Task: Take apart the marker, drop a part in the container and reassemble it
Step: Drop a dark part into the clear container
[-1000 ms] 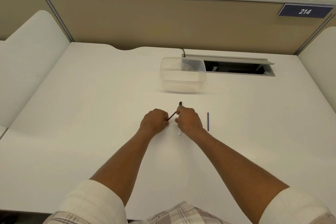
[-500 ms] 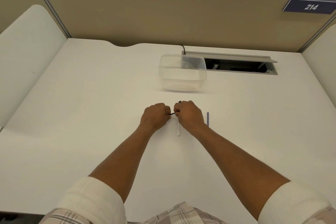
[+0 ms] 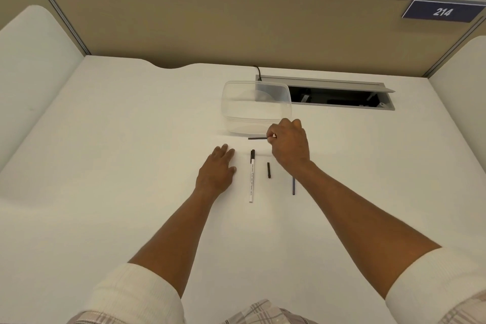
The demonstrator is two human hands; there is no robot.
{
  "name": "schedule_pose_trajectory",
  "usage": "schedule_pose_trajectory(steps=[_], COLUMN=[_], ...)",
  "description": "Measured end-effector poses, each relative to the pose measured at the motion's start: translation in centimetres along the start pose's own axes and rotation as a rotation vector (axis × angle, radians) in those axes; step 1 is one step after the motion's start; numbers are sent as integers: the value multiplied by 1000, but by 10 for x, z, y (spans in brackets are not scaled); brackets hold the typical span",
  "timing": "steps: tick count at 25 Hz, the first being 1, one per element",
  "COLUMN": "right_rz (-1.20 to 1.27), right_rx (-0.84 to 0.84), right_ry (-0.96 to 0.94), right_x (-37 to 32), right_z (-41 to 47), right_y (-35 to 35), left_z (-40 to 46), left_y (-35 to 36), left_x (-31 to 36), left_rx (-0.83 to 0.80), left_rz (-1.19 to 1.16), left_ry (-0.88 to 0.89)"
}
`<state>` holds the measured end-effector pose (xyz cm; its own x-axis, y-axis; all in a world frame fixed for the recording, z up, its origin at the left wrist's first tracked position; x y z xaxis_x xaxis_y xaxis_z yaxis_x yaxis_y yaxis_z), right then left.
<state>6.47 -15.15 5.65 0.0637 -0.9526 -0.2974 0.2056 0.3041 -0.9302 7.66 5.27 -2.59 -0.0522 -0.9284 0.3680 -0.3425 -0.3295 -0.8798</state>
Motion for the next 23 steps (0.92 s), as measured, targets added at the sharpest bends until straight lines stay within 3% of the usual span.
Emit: schedule_pose_trajectory(steps=[8,15,23], right_rz=[49,56,-95], right_rx=[-25,-107,-257], right_ry=[-35,-46,-124], right_x=[19,33,29], right_z=[62,109,150], right_y=[-26,-19,8], left_z=[-6,-8,-6], left_y=[20,28,31], left_x=[-8,-12,-13], left_rx=[115,217,245], left_rz=[76,87,56], left_ry=[108,119,52])
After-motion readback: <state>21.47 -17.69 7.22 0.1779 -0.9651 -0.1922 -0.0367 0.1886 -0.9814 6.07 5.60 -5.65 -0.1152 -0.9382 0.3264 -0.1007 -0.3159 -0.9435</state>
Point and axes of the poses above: each hand's wrist, its own z-axis towards the middle knuckle, its own y-axis out of the palm, x = y × z, the point moved 2 cm from there along z, towards the middle knuckle, and after that the axes turned 10 degrees about -y, right-handed, at the moved point
